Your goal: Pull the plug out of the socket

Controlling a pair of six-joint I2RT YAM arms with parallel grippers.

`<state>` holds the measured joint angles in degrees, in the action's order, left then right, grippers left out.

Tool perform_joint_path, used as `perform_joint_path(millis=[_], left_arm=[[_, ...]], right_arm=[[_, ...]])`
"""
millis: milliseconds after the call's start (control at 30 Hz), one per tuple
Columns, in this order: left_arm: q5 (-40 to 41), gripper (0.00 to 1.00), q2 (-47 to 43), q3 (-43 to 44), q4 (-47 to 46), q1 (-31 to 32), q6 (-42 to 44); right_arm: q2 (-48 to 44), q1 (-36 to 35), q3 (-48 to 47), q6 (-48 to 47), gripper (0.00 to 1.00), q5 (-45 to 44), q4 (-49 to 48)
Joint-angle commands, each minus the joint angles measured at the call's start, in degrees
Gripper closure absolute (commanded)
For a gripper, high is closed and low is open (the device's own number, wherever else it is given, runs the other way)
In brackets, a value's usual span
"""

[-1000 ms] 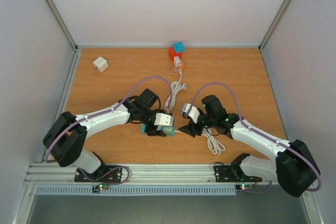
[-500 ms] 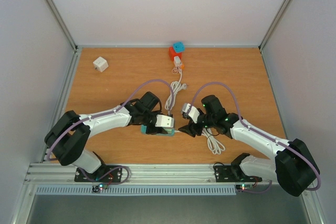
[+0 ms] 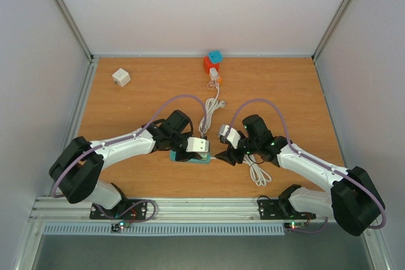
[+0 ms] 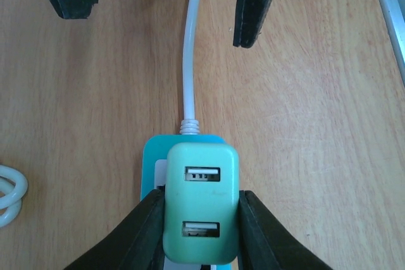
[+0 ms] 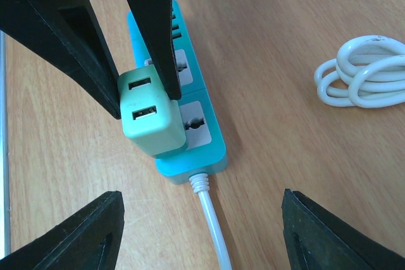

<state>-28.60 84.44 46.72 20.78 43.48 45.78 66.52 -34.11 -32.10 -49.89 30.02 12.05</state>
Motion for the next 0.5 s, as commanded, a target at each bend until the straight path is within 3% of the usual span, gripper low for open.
perform_joint_path(millis=[0, 467], left_arm=[[-1.7, 0.74, -1.9, 1.1, -0.5, -0.5, -0.3], [-6.3, 0.74, -5.4, 2.8, 4.4, -4.5, -1.0]], right_arm=[[0.5, 0.1, -0.4, 0.5, 0.31, 0.7, 0.0], [0.5, 0.2, -0.5, 0.4, 0.30, 0.9, 0.2]])
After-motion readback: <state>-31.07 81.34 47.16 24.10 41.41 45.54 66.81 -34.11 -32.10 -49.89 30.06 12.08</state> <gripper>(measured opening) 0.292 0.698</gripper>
